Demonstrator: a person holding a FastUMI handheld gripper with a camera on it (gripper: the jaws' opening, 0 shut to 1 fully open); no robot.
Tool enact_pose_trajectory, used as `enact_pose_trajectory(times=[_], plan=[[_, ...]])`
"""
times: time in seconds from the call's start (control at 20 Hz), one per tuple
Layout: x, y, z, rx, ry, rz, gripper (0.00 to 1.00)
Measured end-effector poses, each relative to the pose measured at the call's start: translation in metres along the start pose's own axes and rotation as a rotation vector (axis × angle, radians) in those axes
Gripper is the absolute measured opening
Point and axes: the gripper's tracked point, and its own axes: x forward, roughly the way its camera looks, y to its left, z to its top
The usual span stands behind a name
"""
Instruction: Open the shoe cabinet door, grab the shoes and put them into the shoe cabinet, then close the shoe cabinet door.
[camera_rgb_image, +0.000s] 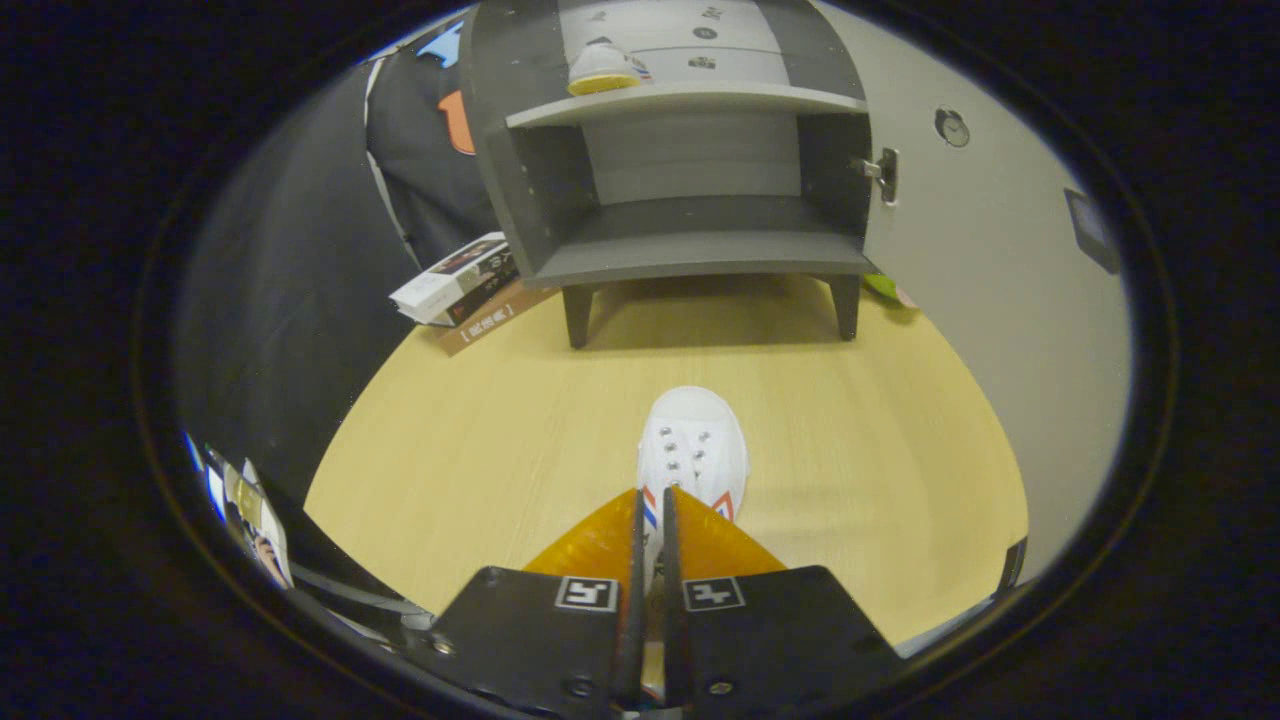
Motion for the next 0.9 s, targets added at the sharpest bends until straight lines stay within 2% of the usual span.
enact_pose_trajectory(times=[0.1,0.3,0.35,0.65,0.85,0.9], plan=[[0.006,0.006,-0.007,0.027,0.006,0.001,0.43],[0.020,0.000,-0.032,0.091,0.046,-0.054,0.57],[0.023,0.005,-0.038,0.109,0.058,-0.035,0.61],[0.053,0.018,-0.036,0.182,0.053,-0.008,0.57],[0.072,0.008,-0.029,0.228,0.002,-0.050,0.41],[0.073,0.007,-0.019,0.232,-0.014,-0.045,0.29]])
